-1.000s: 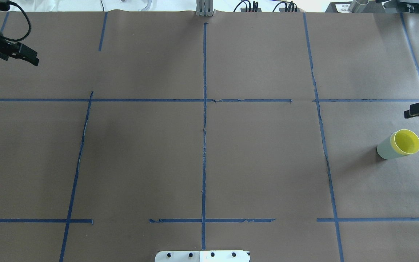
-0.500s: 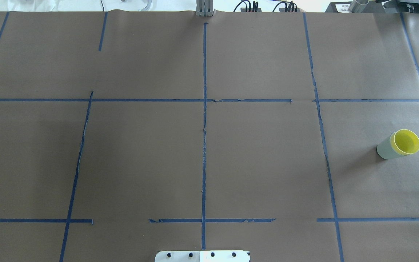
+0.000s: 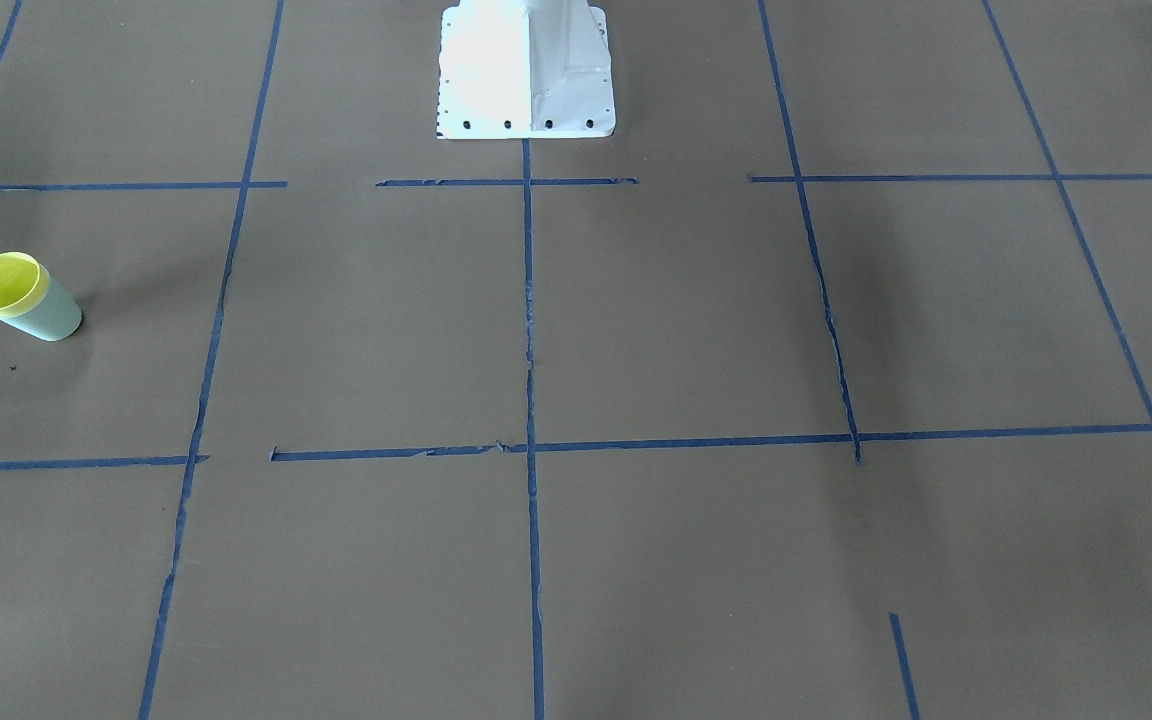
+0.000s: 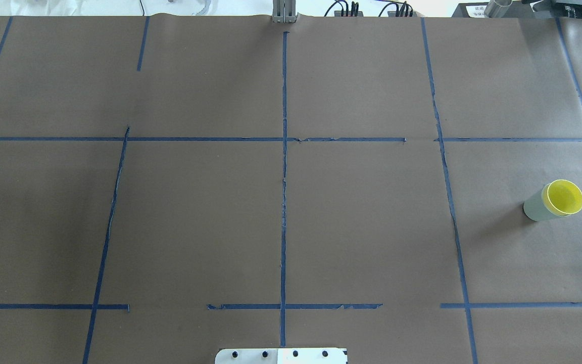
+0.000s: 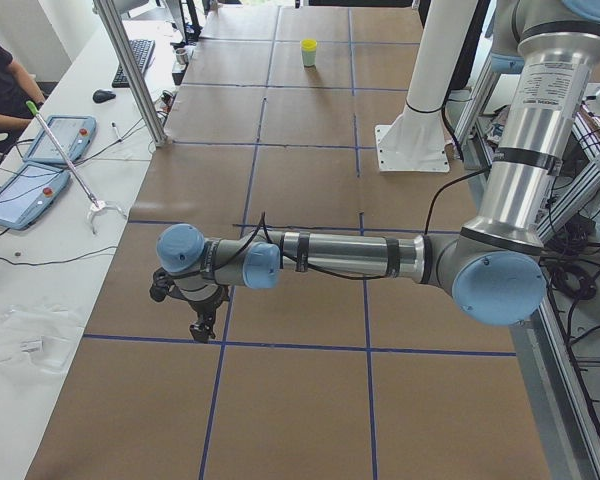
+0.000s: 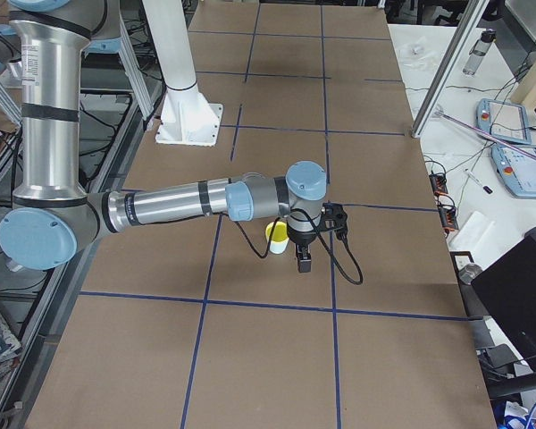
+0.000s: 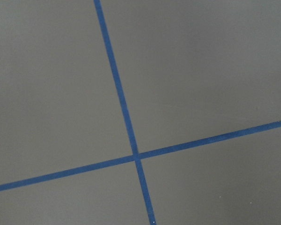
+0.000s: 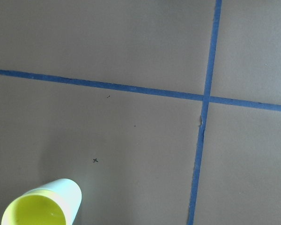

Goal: Transfer and stack yellow cup on green cup

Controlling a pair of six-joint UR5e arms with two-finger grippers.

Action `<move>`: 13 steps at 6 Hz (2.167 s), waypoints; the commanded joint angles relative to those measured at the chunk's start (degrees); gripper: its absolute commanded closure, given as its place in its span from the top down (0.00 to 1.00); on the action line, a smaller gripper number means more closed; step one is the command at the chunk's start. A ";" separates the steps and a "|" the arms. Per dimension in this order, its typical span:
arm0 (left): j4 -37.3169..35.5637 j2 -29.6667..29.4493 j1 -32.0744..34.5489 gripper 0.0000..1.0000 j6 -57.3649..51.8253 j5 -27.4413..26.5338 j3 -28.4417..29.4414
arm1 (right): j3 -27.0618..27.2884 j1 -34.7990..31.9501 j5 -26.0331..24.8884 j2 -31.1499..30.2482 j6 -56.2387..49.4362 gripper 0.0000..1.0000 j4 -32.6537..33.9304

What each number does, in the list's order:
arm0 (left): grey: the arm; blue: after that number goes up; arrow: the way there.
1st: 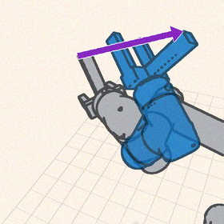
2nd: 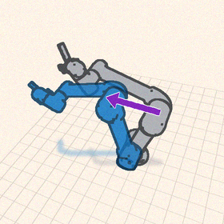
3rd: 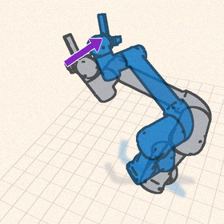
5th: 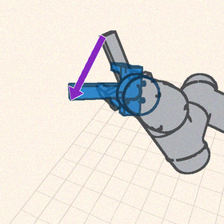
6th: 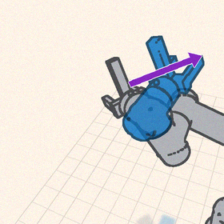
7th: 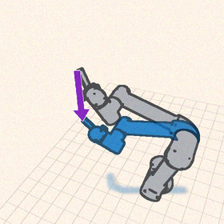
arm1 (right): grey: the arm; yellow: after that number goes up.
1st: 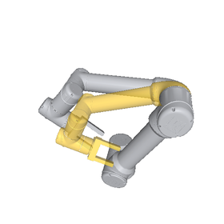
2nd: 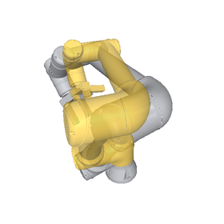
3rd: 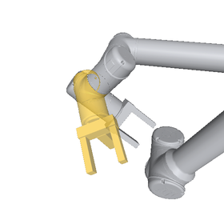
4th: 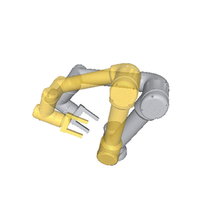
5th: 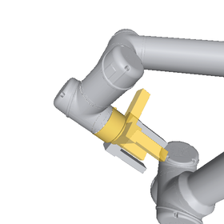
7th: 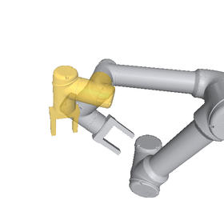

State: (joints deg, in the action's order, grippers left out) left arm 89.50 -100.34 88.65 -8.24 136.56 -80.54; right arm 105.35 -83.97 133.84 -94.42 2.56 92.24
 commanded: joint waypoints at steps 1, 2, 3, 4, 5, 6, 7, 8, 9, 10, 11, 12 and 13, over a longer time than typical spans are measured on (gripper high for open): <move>-10.42 10.52 1.61 1.00 0.24 -0.33 -14.26 | 0.73 -0.85 1.33 -0.40 -2.03 1.00 1.89; -10.83 12.17 1.62 1.00 0.25 -0.24 -16.55 | 0.30 -0.85 1.34 -0.06 -2.12 1.00 1.54; -10.14 12.27 1.35 1.00 -0.10 -0.24 -14.75 | 0.21 -0.85 1.51 -0.50 -2.21 1.00 1.45; -9.09 11.58 1.35 1.00 0.24 0.28 -14.90 | 0.12 -0.93 1.60 -1.89 -2.38 1.00 1.36; -9.43 11.40 1.35 1.00 0.51 0.37 -15.60 | 0.30 -2.07 1.60 -3.13 -2.38 1.00 1.19; -9.78 11.22 1.18 1.00 0.60 0.28 -15.09 | 0.30 -1.99 0.99 -3.66 -2.47 1.00 1.01; -10.22 9.91 0.57 1.00 5.64 -0.15 -15.17 | 0.39 -1.99 0.29 -3.84 -2.30 1.00 1.01; -9.87 10.42 0.39 1.00 4.65 -0.33 -14.91 | 0.56 -1.99 0.37 -3.49 -2.30 1.00 0.92; -9.52 10.51 0.30 1.00 4.38 -0.16 -15.08 | 0.65 -2.08 0.37 -3.75 -2.38 1.00 0.83; -8.65 10.51 0.38 1.00 4.03 0.28 -14.99 | 0.65 -1.99 0.37 -3.75 -2.38 1.00 0.92; -8.64 10.51 0.04 1.00 3.94 0.37 -15.25 | 0.39 -1.99 0.81 -3.84 -2.12 1.00 1.01; -8.12 12.43 0.03 1.00 4.02 0.37 -16.56 | 0.39 -1.99 0.90 -3.84 -2.12 1.00 1.01; -7.50 12.62 -0.05 1.00 4.02 0.28 -16.84 | 0.47 -1.99 0.90 -3.93 -2.12 1.00 1.01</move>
State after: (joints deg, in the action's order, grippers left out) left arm 81.45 -88.29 88.67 -4.23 136.90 -96.88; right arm 105.78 -85.96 134.69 -98.29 0.42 93.24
